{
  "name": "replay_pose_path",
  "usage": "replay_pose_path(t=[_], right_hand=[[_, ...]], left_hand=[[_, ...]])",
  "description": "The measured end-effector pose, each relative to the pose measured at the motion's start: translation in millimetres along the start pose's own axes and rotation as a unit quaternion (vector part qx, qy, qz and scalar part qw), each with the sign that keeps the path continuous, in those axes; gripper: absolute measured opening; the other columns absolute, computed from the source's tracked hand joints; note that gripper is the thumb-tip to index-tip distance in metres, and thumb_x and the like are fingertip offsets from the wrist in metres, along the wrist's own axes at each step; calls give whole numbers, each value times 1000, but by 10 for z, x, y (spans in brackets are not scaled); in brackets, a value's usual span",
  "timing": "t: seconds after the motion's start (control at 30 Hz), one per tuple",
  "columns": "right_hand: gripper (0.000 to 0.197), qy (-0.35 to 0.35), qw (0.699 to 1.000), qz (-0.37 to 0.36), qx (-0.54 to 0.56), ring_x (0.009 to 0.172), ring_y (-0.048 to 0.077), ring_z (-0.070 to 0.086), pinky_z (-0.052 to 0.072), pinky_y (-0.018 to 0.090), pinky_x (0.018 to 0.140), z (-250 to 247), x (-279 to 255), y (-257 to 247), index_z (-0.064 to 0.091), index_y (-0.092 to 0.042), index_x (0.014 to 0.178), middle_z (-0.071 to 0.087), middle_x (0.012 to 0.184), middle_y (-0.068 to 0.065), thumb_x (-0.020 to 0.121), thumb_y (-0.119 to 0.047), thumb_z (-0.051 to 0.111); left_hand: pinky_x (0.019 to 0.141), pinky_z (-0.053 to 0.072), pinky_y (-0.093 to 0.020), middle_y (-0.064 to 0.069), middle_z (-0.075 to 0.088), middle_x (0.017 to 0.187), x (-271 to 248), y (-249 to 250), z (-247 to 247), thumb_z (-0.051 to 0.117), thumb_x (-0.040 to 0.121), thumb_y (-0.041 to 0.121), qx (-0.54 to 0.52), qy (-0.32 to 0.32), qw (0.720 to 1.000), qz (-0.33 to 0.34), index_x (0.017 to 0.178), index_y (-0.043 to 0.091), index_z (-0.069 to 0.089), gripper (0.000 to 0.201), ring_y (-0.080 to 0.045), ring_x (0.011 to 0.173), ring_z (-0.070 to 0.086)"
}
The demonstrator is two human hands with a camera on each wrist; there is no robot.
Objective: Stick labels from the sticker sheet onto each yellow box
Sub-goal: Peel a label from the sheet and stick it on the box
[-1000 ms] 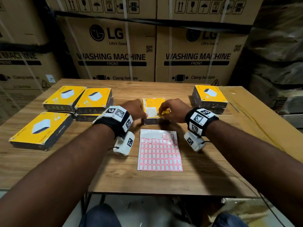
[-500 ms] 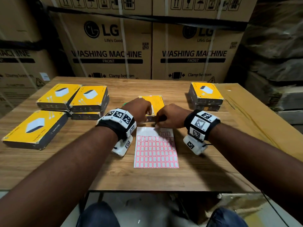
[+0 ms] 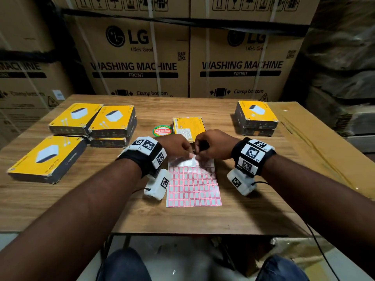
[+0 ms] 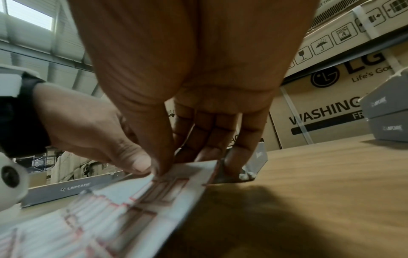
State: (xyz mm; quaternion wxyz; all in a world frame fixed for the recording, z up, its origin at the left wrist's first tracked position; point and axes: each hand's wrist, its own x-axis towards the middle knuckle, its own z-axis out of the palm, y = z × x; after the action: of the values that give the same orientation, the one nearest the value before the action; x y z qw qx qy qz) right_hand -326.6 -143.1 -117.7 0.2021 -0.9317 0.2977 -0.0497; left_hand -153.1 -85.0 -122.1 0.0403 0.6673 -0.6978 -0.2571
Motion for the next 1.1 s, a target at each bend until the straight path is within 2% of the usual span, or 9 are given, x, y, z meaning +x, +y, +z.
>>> replay_pose_path(t=[0.1, 0.17, 0.3, 0.43, 0.63, 0.7, 0.87, 1.0, 1.1], right_hand=[[21, 15, 1000, -18, 6, 73, 9, 61, 47, 26, 66, 1, -25, -7, 71, -18, 89, 67, 80, -7, 76, -31, 80], [27, 13, 999, -29, -10, 78, 12, 63, 51, 28, 71, 9, -45, -26, 73, -18, 93, 70, 86, -4, 74, -36, 81], [29, 27, 998, -48, -44, 82, 14, 64, 52, 31, 76, 33, -45, -69, 76, -17, 96, 72, 93, 0, 74, -36, 81], [24, 33, 998, -42, -44, 83, 12, 62, 53, 30, 78, 56, -45, -110, 77, -18, 97, 72, 96, -1, 76, -31, 80], [10, 43, 997, -46, -39, 82, 10, 61, 53, 29, 76, 51, -68, -134, 76, -22, 86, 70, 91, -4, 77, -24, 79], [9, 39, 997, -50, -46, 82, 11, 61, 54, 32, 74, 53, -76, -136, 75, -23, 86, 69, 90, -4, 78, -24, 78], [8, 30, 994, -77, -70, 82, 15, 59, 51, 34, 74, 57, -96, -156, 74, -19, 89, 66, 92, -2, 81, -20, 73], [9, 18, 987, -102, -121, 90, 13, 54, 48, 34, 75, 64, -114, -188, 72, -21, 93, 62, 95, -4, 84, -21, 68], [12, 21, 985, -117, -125, 87, 13, 52, 47, 33, 74, 71, -113, -201, 69, -19, 96, 64, 95, -1, 85, -16, 65]], left_hand=[[64, 45, -25, 4, 62, 62, -23, -17, 12, 58, 96, 23, -50, 4, 998, -25, 87, 16, 68, 15, -6, 54, 54], [62, 42, -22, 7, 58, 61, -37, -8, 5, 54, 98, 21, -50, -11, 998, -46, 86, 15, 65, 17, -6, 55, 52], [68, 41, -25, -3, 60, 76, -23, -20, -4, 52, 99, 21, -36, -28, 996, -76, 96, 8, 68, 21, -18, 70, 53], [70, 40, -29, -11, 58, 80, -35, 10, -16, 50, 100, 21, -20, -47, 994, -95, 106, -6, 66, 32, -24, 75, 50], [83, 48, -34, -15, 68, 113, -15, 45, -19, 53, 97, 24, 10, -40, 993, -107, 112, 3, 67, 30, -23, 91, 58], [80, 46, -33, -15, 67, 115, -19, 73, -5, 53, 96, 21, 31, -39, 993, -103, 113, 2, 67, 29, -27, 98, 61], [59, 37, -26, -8, 61, 88, -51, 127, 14, 56, 94, 25, 68, -30, 992, -97, 103, 2, 69, 28, -20, 81, 54], [58, 39, -25, -6, 63, 80, -49, 116, 32, 63, 89, 31, 64, -30, 992, -105, 96, 5, 70, 27, -17, 71, 55], [56, 41, -21, 3, 56, 67, -63, 127, 47, 65, 88, 26, 43, -20, 994, -100, 83, 15, 64, 13, -9, 58, 50]])
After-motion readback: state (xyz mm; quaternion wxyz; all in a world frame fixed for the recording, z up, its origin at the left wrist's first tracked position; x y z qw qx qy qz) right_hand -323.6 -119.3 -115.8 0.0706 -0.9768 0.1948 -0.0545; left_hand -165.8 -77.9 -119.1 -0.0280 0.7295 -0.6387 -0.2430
